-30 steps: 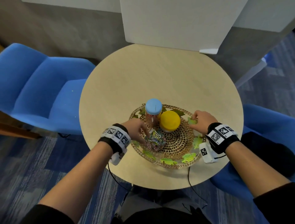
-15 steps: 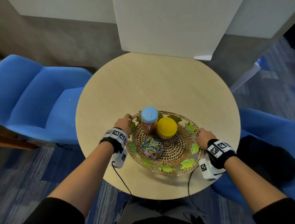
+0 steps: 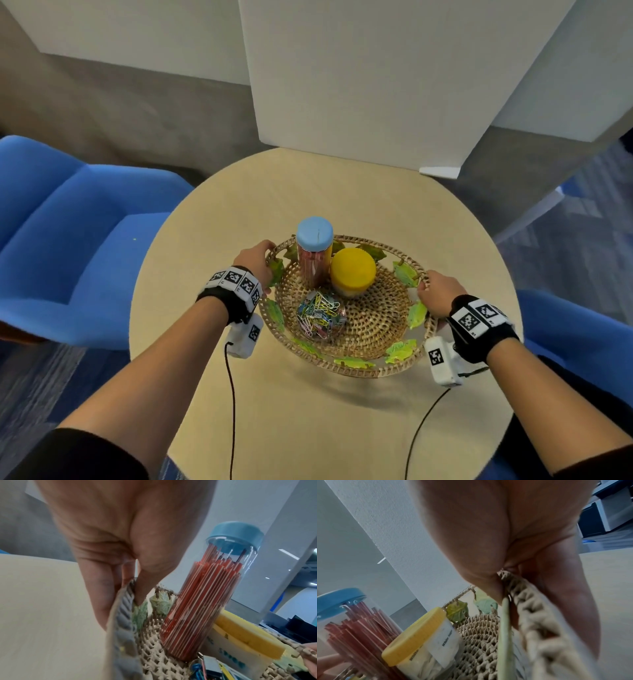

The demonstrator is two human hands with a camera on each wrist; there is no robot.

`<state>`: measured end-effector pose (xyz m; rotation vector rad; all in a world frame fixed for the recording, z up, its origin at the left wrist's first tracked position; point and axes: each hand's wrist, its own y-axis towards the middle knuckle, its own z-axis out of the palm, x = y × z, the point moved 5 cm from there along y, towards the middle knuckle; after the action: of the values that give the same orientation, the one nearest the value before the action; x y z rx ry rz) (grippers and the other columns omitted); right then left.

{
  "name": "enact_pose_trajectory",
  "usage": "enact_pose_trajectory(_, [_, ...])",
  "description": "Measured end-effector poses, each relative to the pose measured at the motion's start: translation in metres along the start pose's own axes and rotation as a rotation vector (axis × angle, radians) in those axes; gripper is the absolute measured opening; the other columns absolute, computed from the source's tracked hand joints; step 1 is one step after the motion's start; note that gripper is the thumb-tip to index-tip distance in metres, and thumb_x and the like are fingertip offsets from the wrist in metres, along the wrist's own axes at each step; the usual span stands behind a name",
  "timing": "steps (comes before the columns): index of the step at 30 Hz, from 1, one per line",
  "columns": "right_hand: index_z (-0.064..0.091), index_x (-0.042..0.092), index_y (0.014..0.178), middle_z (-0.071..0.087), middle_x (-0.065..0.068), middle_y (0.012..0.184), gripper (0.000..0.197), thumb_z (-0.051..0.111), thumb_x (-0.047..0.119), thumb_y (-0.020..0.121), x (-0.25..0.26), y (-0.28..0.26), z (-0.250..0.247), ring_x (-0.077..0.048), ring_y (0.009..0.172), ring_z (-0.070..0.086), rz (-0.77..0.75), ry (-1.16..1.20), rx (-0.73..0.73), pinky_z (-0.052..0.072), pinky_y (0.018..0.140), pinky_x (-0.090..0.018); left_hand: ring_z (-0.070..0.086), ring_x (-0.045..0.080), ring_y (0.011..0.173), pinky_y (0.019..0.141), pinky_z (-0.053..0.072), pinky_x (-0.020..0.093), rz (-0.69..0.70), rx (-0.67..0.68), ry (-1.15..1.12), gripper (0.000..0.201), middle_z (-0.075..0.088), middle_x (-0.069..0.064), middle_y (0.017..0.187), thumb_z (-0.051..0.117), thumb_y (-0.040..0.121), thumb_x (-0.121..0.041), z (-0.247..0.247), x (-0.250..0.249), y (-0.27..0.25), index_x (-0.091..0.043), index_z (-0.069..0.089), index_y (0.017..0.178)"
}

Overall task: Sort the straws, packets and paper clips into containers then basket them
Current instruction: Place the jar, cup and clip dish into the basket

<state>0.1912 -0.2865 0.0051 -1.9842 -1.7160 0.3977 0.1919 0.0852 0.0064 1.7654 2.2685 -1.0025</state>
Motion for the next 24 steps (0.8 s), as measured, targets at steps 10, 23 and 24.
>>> enact_pose_trajectory(10, [0.059,0.005,0.113,0.064,-0.018,0.112,0.032,0.053,0.033,0.098,0.039,0.127,-0.094,-0.035,0.104,0.060,-0.081,-0.019,-0.178,0.045,0.077,-0.033,0.068,0.034,0.078,0.070,0.060,0.043,-0.031,-0.132,0.056,0.045,0.066,0.017,0.106,0.052,0.091,-0.004,-0.052,-0.029,0.134,-0.021,0.048,0.133])
enact_pose_trajectory(23, [0.061,0.001,0.106,0.066,-0.020,0.103,0.031,0.057,0.030,0.097,0.081,0.226,-0.141,-0.036,0.096,0.063,-0.050,0.005,-0.271,0.054,0.080,-0.040,0.070,0.029,0.070,0.063,0.060,0.048,0.005,-0.131,0.170,0.052,0.066,0.013,0.100,0.063,0.078,-0.004,-0.093,-0.049,0.264,-0.023,0.046,0.123])
enact_pose_trajectory(24, [0.062,0.000,0.106,0.067,-0.020,0.103,0.031,0.056,0.029,0.097,0.083,0.230,-0.144,-0.036,0.095,0.064,-0.048,0.011,-0.272,0.055,0.082,-0.042,0.070,0.030,0.069,0.063,0.060,0.049,-0.005,-0.120,0.161,0.054,0.065,0.011,0.099,0.065,0.077,-0.004,-0.094,-0.049,0.269,-0.024,0.045,0.122])
